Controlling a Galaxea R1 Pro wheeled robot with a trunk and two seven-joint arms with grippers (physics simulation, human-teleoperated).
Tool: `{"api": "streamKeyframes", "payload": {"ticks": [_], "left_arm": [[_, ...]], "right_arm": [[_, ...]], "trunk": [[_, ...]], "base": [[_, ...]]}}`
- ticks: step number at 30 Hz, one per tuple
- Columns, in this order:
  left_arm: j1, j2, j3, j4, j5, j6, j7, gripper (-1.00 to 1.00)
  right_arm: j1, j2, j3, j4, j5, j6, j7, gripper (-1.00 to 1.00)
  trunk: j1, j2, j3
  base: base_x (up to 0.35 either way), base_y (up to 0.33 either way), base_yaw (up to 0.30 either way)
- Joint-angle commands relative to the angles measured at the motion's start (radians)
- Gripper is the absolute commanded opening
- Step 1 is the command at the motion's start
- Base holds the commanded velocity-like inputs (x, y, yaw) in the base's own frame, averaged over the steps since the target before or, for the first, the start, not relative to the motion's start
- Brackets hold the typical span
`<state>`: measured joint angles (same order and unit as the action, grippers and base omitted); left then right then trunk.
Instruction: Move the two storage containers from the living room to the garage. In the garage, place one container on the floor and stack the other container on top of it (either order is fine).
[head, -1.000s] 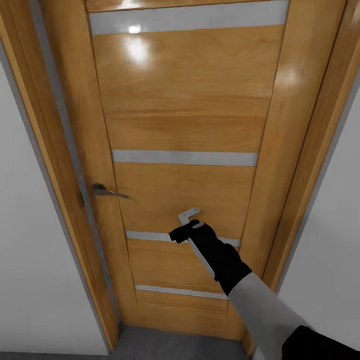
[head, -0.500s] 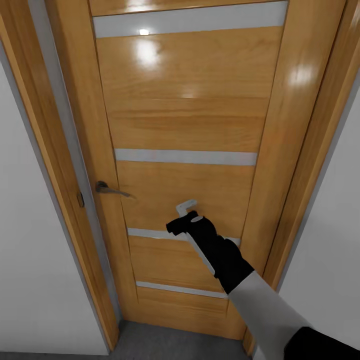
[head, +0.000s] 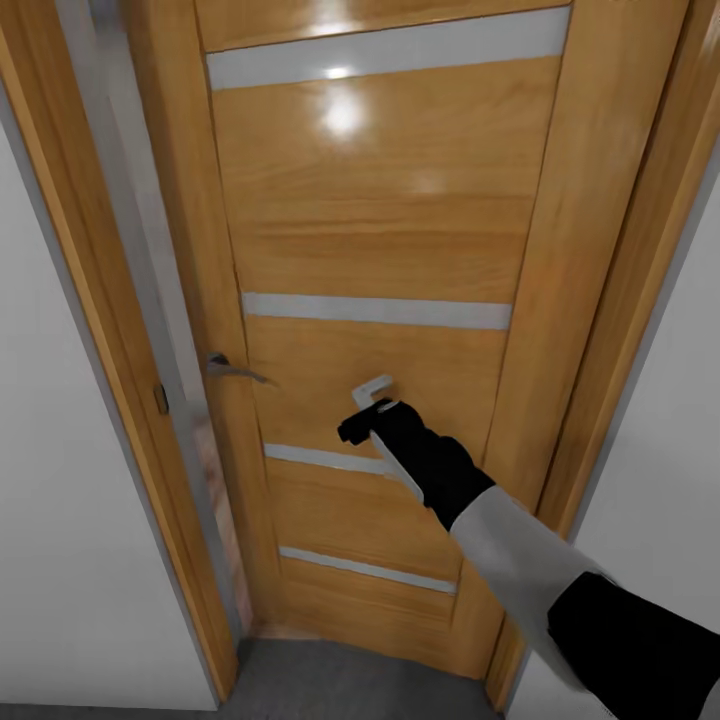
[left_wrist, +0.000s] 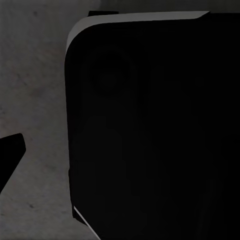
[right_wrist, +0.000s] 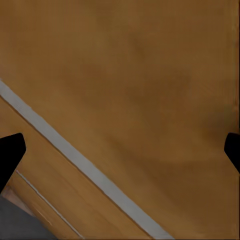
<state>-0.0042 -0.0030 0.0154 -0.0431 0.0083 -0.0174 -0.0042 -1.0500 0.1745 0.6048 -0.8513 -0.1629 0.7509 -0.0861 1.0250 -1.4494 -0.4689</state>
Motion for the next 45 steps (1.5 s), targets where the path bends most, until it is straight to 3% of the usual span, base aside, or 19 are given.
{"api": "streamKeyframes", "payload": {"ticks": [1,8,11,16,23,28,30,34,45], "left_arm": [[0.000,0.000,0.001,0.000,0.001,-0.002,0.000,1.00],[0.000,0.000,0.001,0.000,0.001,-0.002,0.000,1.00],[0.000,0.000,0.001,0.000,0.001,-0.002,0.000,1.00],[0.000,0.000,0.001,0.000,0.001,-0.002,0.000,1.00],[0.000,0.000,0.001,0.000,0.001,-0.002,0.000,1.00],[0.000,0.000,0.001,0.000,0.001,-0.002,0.000,1.00],[0.000,0.000,0.001,0.000,0.001,-0.002,0.000,1.00],[0.000,0.000,0.001,0.000,0.001,-0.002,0.000,1.00],[0.000,0.004,0.003,0.002,0.002,-0.002,-0.002,1.00]], "right_arm": [[-0.013,0.000,0.002,0.023,-0.015,0.000,-0.009,1.00],[-0.079,0.000,0.003,0.166,-0.021,-0.053,-0.009,1.00],[-0.085,0.000,0.002,0.176,-0.017,-0.061,-0.009,1.00],[-0.086,0.000,0.003,0.149,-0.012,-0.055,-0.010,1.00],[-0.086,0.000,0.004,0.019,-0.020,-0.014,-0.004,1.00],[-0.085,0.000,0.003,-0.018,-0.024,0.006,0.002,1.00],[-0.084,0.000,0.002,-0.021,-0.043,0.007,0.003,1.00],[-0.084,0.000,0.003,-0.023,-0.129,0.008,0.004,1.00],[-0.089,0.000,0.009,-0.016,-0.167,0.002,-0.001,1.00]], "trunk": [[0.000,-0.001,-0.001],[0.000,-0.001,-0.001],[0.000,-0.001,-0.001],[0.000,-0.001,-0.001],[0.000,-0.001,-0.001],[0.000,-0.001,-0.001],[0.000,-0.001,-0.001],[0.000,-0.001,-0.001],[0.000,-0.001,-0.001]], "base": [[0.000,0.000,0.000],[0.000,0.000,0.000],[0.000,0.000,0.000],[0.000,0.000,0.000],[0.000,0.000,0.000],[0.000,0.000,0.000],[0.000,0.000,0.000],[0.000,0.000,0.000],[0.000,0.000,0.000]]}}
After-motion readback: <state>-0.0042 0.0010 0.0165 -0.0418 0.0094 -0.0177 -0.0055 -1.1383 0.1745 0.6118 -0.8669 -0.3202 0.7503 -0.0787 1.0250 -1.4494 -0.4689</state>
